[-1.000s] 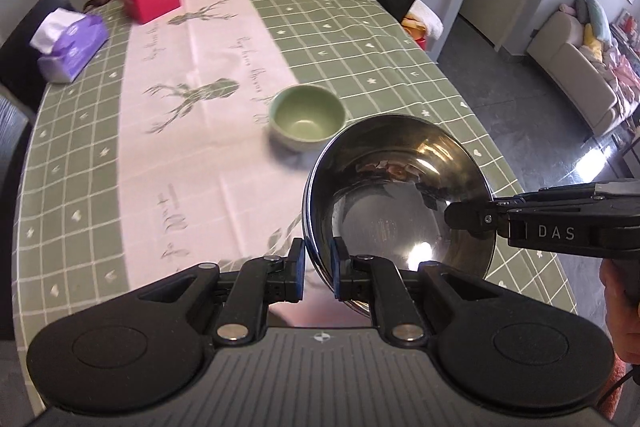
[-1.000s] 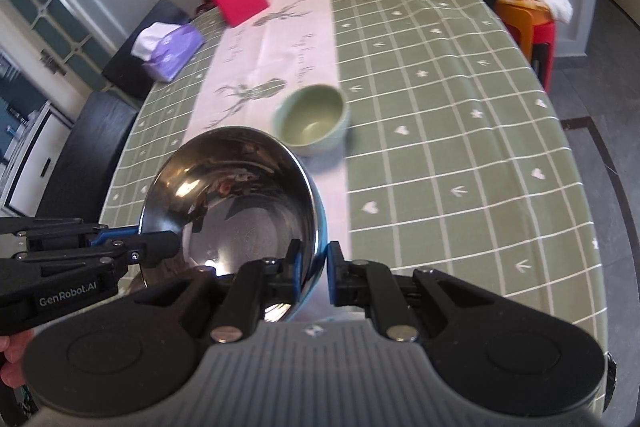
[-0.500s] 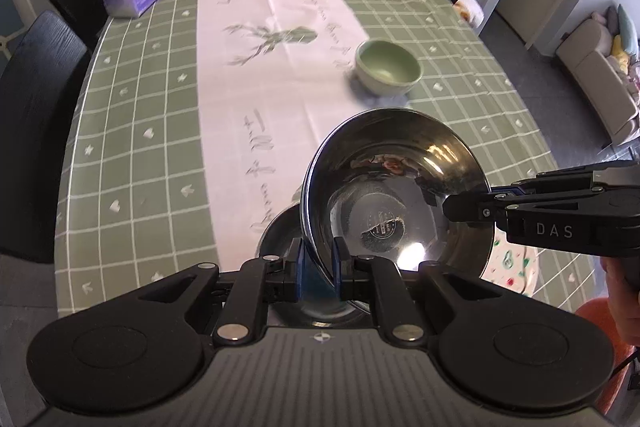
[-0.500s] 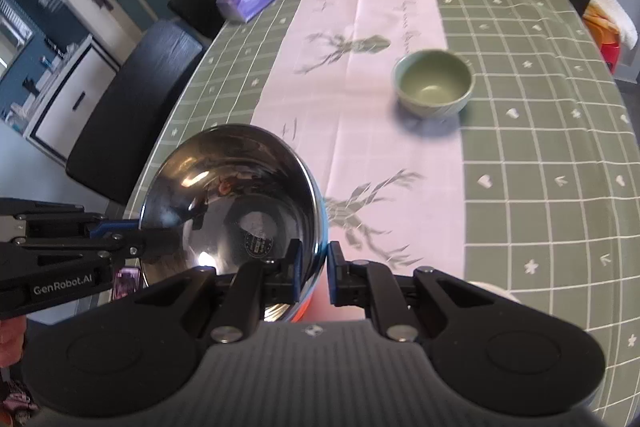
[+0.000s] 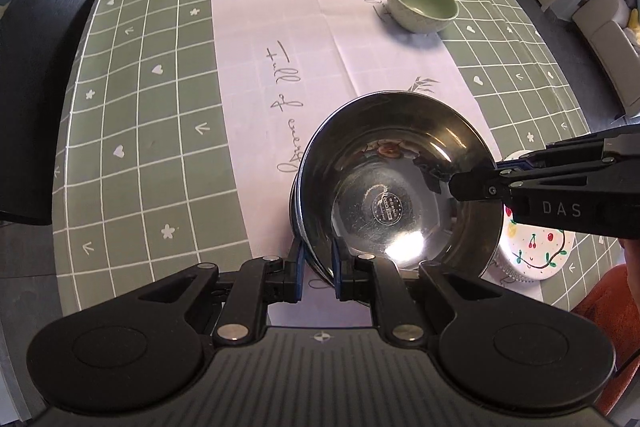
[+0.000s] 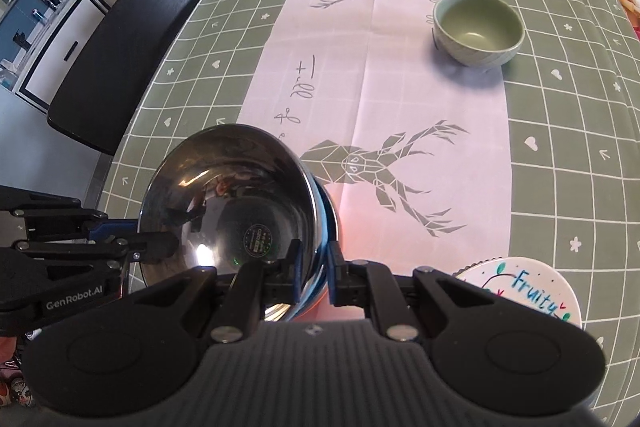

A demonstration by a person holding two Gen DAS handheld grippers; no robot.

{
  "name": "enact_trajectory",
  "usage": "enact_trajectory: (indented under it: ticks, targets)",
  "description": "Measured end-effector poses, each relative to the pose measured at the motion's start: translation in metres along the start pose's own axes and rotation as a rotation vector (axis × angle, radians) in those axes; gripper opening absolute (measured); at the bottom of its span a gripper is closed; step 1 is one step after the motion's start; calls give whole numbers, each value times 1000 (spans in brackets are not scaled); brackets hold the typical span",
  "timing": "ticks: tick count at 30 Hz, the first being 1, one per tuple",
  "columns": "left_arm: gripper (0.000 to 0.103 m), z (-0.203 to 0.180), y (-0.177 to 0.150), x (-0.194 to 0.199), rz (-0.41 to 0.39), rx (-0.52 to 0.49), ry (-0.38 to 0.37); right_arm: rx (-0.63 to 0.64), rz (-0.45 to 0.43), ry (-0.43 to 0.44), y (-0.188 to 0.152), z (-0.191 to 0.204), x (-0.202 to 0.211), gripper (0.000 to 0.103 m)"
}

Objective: Organize plates and bowls
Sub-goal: 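Lower the blue bowl into the orange bowl and open both grippers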

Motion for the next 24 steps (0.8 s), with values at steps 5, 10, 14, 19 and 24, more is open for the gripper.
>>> enact_trajectory:
  ticks: [5,10,14,19,24]
  targets:
    - [15,2,1,-6,14,10,-6,1,15,-12,2,0,-7,10]
    - [15,1,1,-11,27,1,-2,0,29,-14,1,0,-12,10]
    - [15,0,-1,-17,45,-8,5,5,27,-20,2,1,-14,10]
    - [16,0,-2,-20,44,-12,1,12,20,-17,1,0,-13,11]
    - [16,-2,-3,-20,46,-20,1,25,11,-13,-1,1,-12,12]
Point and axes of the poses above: each gripper's, at about its wrist camera, not at the fingertips, and x roughly against the way its jaws point, z to its left, y to its top, the point moved 1 cm from there along -x, roughly the way its jaws point, and after that the axes turned 11 degrees about -z, right-handed, at the moved point
